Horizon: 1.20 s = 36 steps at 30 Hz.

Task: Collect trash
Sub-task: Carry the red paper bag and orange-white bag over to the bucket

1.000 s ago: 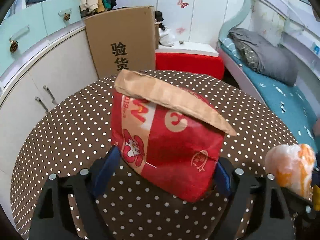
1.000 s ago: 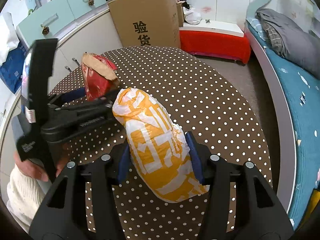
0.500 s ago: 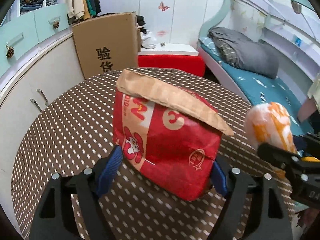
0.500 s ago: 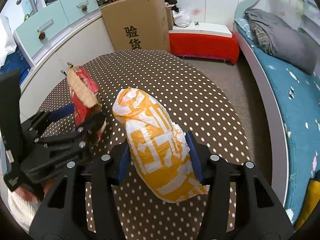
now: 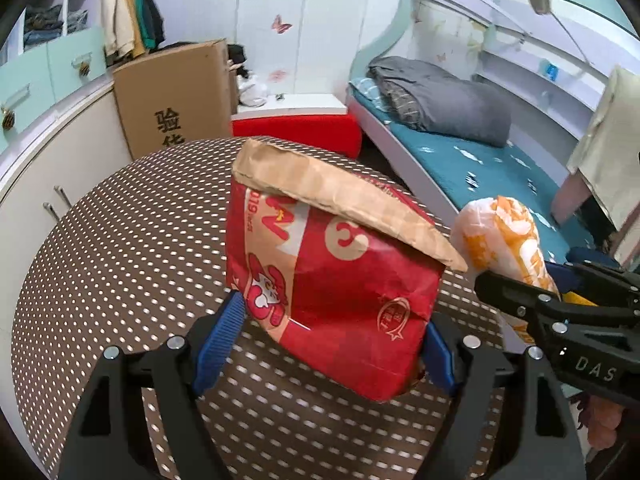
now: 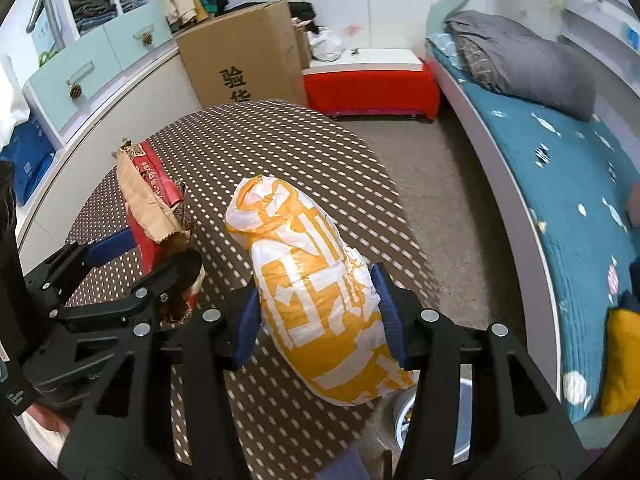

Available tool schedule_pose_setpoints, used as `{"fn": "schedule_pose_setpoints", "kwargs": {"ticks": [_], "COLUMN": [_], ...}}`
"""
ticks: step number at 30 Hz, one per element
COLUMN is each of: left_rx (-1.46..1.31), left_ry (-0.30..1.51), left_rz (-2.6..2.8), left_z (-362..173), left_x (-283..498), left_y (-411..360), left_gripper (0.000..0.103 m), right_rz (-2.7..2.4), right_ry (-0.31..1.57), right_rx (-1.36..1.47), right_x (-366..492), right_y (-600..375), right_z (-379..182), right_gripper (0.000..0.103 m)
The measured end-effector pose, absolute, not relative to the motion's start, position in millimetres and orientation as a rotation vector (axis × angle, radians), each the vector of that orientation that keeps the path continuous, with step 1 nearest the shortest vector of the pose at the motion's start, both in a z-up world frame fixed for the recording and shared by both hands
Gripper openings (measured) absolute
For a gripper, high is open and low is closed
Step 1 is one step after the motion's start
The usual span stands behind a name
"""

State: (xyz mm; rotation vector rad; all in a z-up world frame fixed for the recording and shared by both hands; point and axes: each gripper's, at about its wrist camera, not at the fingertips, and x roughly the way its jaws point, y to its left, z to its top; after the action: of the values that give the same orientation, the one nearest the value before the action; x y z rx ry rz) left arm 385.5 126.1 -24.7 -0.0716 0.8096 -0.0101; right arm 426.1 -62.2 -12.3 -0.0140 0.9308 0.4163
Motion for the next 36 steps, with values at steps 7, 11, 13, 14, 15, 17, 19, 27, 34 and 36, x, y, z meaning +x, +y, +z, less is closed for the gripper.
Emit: {"fn": "schedule_pose_setpoints", "kwargs": {"ticks": [7, 11, 13, 14, 15, 17, 19, 27, 34, 36], "left_rx": [-0.052, -0.014, 0.003, 0.011, 0.022, 0.035, 0.052, 0.104, 0.163, 0.174], "left_ry": [0.791, 0.788, 0.786, 0.787, 0.789, 0.801, 0.808, 0.881, 0.969, 0.998], "left_rz": [-0.090, -0.135, -0.166, -0.180, -0.196, -0.224, -0.250, -0.345, -0.422, -0.444], "left_z": [-19.2, -19.9, -20.9, -21.7, -23.2, -26.4, -30.1, -59.8, -100.5, -113.3], "left_x": [362.9, 356.0, 351.7, 350.7, 349.4, 348.4, 347.1, 345.1, 342.2, 341.2], "left_y": [73.7, 40.2, 21.6, 13.0, 1.5, -15.3, -32.2, -94.1, -149.8, -164.6], "left_gripper": [0.079, 0.079, 0.079, 0.079, 0.079, 0.079, 0.079, 0.079, 0.079, 0.079], "right_rz": [0.339, 0.290, 0.263, 0.249, 0.235, 0.209, 0.174, 0.041, -0.066, -0.093], "right_ry": [0.915, 0.905, 0.902, 0.902, 0.901, 0.903, 0.911, 0.944, 1.012, 1.035], "right_rx": [0.028, 0.061, 0.080, 0.088, 0.095, 0.110, 0.133, 0.201, 0.273, 0.295], "right_x": [397.2, 381.6, 374.5, 371.5, 369.2, 364.2, 356.7, 330.5, 308.6, 303.3], "right_y": [-112.8, -146.7, -166.5, -175.1, -181.9, -196.0, -214.9, -278.1, -328.6, -337.9], "right_z": [-12.2, -14.2, -15.6, -16.8, -17.6, -20.6, -26.2, -54.3, -93.5, -104.1], "right_gripper": [0.052, 0.052, 0.053, 0.053, 0.053, 0.053, 0.053, 0.053, 0.053, 0.053]}}
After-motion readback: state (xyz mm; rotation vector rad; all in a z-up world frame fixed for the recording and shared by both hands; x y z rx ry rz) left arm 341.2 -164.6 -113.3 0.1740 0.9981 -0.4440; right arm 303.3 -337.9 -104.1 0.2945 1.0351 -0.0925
